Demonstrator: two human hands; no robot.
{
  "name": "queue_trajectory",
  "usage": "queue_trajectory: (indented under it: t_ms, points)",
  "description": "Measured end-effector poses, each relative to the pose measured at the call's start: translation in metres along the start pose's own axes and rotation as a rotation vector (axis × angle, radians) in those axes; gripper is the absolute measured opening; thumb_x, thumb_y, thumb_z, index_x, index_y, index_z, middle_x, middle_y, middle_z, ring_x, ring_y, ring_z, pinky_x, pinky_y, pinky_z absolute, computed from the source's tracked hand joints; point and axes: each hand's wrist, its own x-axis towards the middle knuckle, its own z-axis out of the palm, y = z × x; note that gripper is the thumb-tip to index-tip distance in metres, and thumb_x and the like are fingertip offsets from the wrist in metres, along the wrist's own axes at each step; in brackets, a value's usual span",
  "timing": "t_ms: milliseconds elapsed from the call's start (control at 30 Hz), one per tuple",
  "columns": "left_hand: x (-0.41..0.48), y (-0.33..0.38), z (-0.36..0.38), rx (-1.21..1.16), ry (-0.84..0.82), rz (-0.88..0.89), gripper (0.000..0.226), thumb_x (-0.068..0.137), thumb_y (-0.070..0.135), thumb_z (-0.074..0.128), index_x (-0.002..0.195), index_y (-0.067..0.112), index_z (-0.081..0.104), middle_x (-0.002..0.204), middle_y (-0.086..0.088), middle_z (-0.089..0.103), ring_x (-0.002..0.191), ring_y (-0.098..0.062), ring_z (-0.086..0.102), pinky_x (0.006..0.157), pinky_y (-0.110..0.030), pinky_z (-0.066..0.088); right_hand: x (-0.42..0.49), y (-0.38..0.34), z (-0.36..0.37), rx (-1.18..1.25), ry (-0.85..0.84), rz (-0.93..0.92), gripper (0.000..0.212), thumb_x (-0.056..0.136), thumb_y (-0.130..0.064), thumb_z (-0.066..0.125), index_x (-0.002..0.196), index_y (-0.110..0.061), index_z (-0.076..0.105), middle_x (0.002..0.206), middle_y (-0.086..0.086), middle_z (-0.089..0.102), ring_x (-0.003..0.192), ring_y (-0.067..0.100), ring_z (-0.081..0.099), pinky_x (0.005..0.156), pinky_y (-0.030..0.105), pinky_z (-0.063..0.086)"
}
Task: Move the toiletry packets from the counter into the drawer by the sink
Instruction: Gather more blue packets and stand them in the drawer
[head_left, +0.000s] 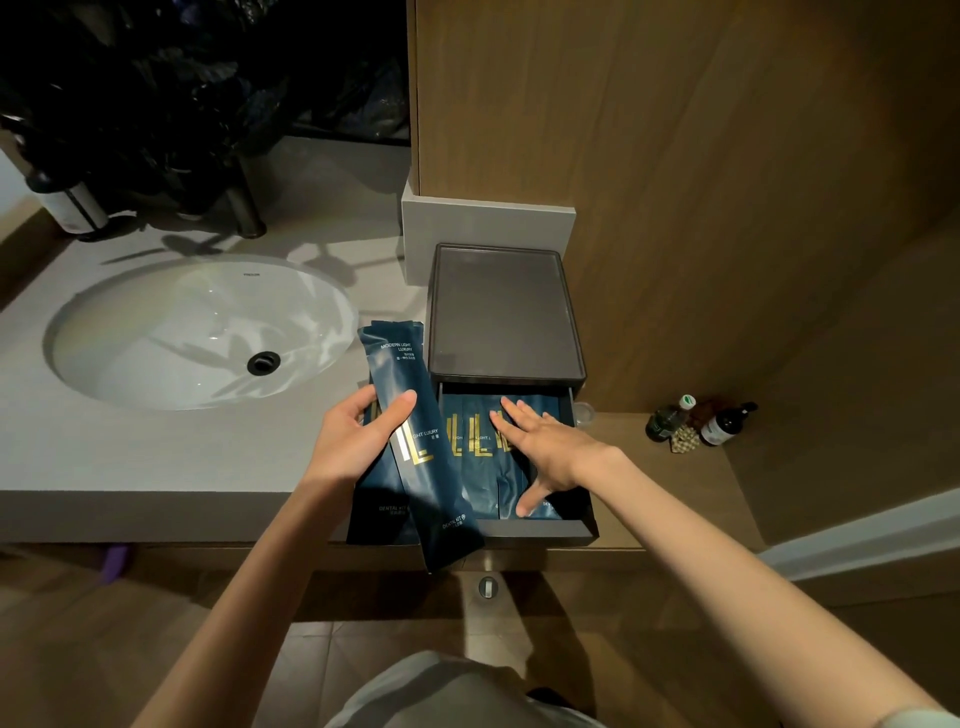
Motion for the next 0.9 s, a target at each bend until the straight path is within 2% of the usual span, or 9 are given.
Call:
queue_trajectory:
  t_ms: [167,333,533,600,733,900]
  points:
    - [-0.002,0.001,0.001,0.015,0.003,-0.007,0.024,0.087,0.031,0.066,0.109,0.024,0.069,0.105,0.003,0.073,0.101,-0.019,0.067,0.096,-0.046,0.051,0.004,-0.001,0.004,0.073,0.021,0.005,0.13,0.068,-0.043,0.081,0.151,-0.015,-0.014,0.157,0.006,-0.026,0.146,0.021,-0.021,0.121,0.036,-0.004]
    - [-0.005,0.002,0.003,0.011,0.003,-0.003,0.023,0.087,0.031,0.066,0.109,0.024,0.069,0.106,0.004,0.073,0.105,-0.019,0.066,0.1,-0.046,0.047,0.007,-0.003,0.01,0.096,0.072,0.009,0.13,0.067,-0.049,0.079,0.151,-0.016,-0.014,0.157,0.007,-0.026,0.146,0.022,-0.022,0.121,0.039,-0.004]
    - [-0.008,0.002,0.004,0.0,0.015,0.001,0.021,0.088,0.027,0.065,0.108,0.021,0.069,0.103,0.003,0.074,0.099,-0.018,0.068,0.094,-0.04,0.052,0.005,-0.009,0.013,0.128,0.101,0.015,0.123,0.071,-0.053,0.074,0.152,-0.019,-0.012,0.158,0.008,-0.024,0.146,0.024,-0.021,0.12,0.04,-0.005]
    - [-0.009,0.002,0.004,-0.001,0.017,0.005,0.02,0.089,0.027,0.064,0.107,0.021,0.069,0.102,0.003,0.073,0.099,-0.018,0.068,0.09,-0.037,0.053,0.004,-0.012,0.016,0.127,0.132,0.004,0.112,0.077,-0.057,0.066,0.153,-0.021,-0.007,0.159,0.007,-0.021,0.147,0.024,-0.018,0.121,0.043,-0.003]
    - [-0.01,0.001,0.003,-0.007,0.018,0.011,0.021,0.089,0.025,0.064,0.109,0.018,0.068,0.102,0.001,0.073,0.096,-0.018,0.069,0.082,-0.031,0.054,0.002,-0.015,0.017,0.032,0.25,-0.031,0.08,0.092,-0.061,0.037,0.154,-0.022,0.005,0.162,0.001,-0.006,0.15,0.023,-0.005,0.122,0.044,0.005]
    - [-0.011,0.0,0.001,-0.009,0.033,-0.002,0.021,0.088,0.026,0.065,0.108,0.018,0.069,0.103,0.0,0.073,0.098,-0.021,0.068,0.091,-0.039,0.053,0.01,-0.014,0.021,-0.124,0.256,0.035,0.075,0.096,-0.059,0.024,0.154,-0.018,0.002,0.162,0.003,0.001,0.15,0.021,0.001,0.121,0.043,0.003]
